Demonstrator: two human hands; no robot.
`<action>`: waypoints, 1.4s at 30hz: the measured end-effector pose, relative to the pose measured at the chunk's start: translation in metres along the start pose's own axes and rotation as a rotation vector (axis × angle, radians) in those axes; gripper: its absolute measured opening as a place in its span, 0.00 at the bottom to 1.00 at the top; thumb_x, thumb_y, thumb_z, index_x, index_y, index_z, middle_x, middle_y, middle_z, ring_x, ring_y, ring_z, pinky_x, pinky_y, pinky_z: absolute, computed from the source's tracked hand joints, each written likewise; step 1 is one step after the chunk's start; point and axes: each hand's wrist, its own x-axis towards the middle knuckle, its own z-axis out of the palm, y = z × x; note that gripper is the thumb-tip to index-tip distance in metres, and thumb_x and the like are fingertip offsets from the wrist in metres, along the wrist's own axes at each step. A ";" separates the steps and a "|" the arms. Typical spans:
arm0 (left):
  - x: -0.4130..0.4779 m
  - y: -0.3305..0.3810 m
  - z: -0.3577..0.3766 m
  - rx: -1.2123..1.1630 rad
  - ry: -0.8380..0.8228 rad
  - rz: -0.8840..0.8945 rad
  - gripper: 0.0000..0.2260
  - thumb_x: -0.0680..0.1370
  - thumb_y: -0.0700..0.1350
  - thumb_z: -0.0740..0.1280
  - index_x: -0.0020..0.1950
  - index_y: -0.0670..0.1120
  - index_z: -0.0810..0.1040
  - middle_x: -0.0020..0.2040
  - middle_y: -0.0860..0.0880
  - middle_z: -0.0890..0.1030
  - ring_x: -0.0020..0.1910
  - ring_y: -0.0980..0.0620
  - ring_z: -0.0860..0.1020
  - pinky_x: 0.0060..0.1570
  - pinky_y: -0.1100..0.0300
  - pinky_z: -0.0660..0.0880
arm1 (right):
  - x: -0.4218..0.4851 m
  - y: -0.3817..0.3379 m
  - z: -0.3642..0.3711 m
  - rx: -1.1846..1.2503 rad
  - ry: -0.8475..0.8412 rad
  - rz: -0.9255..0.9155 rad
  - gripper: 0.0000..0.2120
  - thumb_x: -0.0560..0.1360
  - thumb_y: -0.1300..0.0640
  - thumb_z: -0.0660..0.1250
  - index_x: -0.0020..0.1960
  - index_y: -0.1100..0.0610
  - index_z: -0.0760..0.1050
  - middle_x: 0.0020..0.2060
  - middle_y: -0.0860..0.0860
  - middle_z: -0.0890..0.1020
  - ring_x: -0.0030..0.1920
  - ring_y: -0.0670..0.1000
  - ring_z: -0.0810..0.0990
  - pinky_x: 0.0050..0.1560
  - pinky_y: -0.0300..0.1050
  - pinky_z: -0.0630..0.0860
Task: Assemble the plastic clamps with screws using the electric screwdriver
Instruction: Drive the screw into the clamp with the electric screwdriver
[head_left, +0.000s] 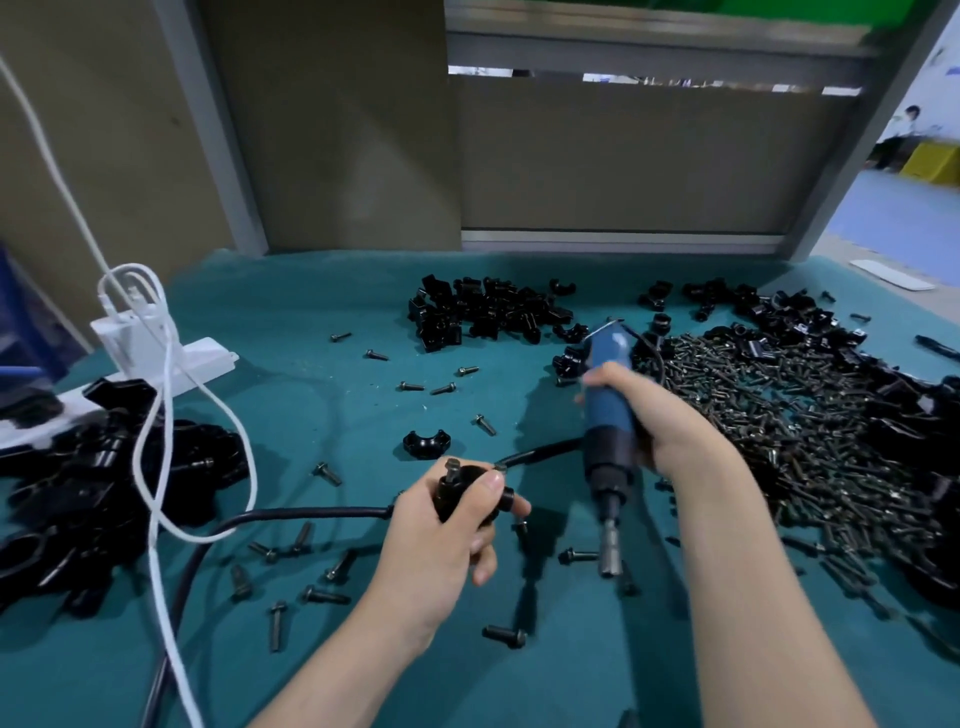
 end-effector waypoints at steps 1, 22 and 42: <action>0.000 -0.001 0.000 0.014 -0.003 0.001 0.05 0.79 0.41 0.64 0.46 0.39 0.74 0.37 0.43 0.83 0.22 0.56 0.63 0.20 0.66 0.64 | -0.004 -0.002 -0.001 0.201 -0.049 -0.006 0.25 0.63 0.51 0.74 0.55 0.61 0.73 0.33 0.53 0.81 0.28 0.50 0.79 0.29 0.40 0.78; -0.003 -0.003 -0.005 0.695 0.109 0.150 0.08 0.73 0.50 0.71 0.38 0.51 0.73 0.29 0.53 0.77 0.24 0.58 0.66 0.25 0.69 0.64 | -0.039 -0.044 0.017 0.948 -0.009 -0.358 0.14 0.73 0.53 0.72 0.55 0.57 0.75 0.42 0.48 0.83 0.32 0.45 0.79 0.33 0.37 0.76; -0.002 -0.007 -0.008 0.728 0.142 0.167 0.10 0.72 0.55 0.69 0.36 0.54 0.72 0.26 0.59 0.71 0.29 0.58 0.67 0.27 0.69 0.63 | -0.046 -0.050 0.036 0.882 0.044 -0.448 0.07 0.76 0.59 0.67 0.50 0.59 0.70 0.36 0.48 0.78 0.26 0.46 0.70 0.28 0.38 0.70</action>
